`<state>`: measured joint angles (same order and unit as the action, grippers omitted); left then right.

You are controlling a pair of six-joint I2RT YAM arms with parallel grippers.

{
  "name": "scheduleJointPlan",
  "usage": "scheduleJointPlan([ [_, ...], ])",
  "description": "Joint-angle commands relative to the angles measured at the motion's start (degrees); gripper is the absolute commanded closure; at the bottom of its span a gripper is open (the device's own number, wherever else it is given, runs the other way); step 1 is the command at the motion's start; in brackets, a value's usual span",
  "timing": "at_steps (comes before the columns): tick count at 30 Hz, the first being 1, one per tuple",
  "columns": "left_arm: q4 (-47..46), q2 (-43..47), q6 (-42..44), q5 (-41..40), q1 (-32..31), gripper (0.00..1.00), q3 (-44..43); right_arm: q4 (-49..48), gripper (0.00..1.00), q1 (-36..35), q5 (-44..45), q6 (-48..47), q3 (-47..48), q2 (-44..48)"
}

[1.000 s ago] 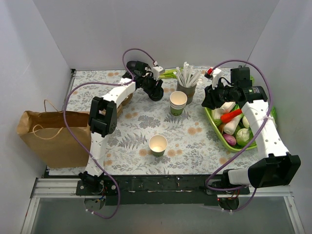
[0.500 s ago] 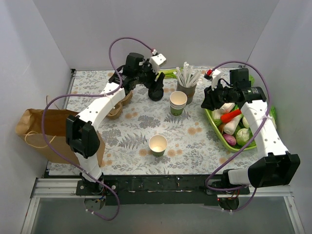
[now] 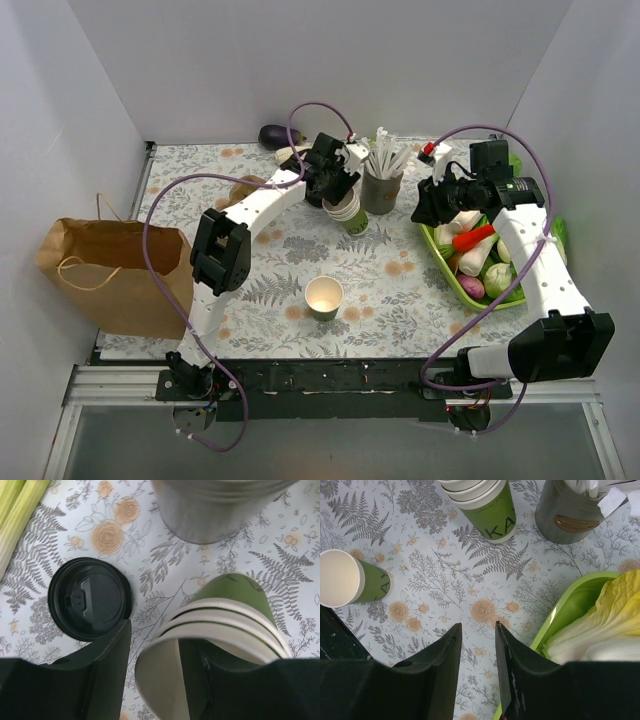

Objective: Pack the takeout coffee

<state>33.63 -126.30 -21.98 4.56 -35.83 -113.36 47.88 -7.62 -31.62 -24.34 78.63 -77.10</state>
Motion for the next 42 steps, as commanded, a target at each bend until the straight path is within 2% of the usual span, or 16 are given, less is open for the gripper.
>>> scheduleJointPlan([
  [1,-0.6,3.8,-2.5,-1.6,0.6,0.59,-3.5,-1.6,0.59,0.1,-0.2,-0.3,-0.9,3.0],
  [8,0.0,7.6,-4.7,11.2,0.7,0.59,-3.8,-2.0,0.59,0.1,0.7,0.0,-3.3,4.9],
  [14,0.3,8.8,-6.1,15.1,0.7,0.57,-4.5,-2.0,0.59,0.1,0.6,-0.2,-2.6,3.4],
  [24,-2.9,8.9,-6.0,7.3,2.3,0.63,-8.8,-2.0,0.59,0.1,0.8,-0.4,-2.0,2.0],
  [27,-0.9,7.0,-4.7,5.0,2.7,0.64,-9.1,-2.0,0.59,0.1,0.9,-0.4,-2.3,2.2],
  [33,-0.6,2.8,-3.9,6.3,4.2,0.70,-7.5,-1.7,0.59,0.1,1.5,-0.3,-2.7,2.8],
  [42,1.2,-4.4,-3.8,7.3,5.9,0.70,-11.5,-1.2,0.59,0.1,1.6,-0.2,-3.8,3.3],
])
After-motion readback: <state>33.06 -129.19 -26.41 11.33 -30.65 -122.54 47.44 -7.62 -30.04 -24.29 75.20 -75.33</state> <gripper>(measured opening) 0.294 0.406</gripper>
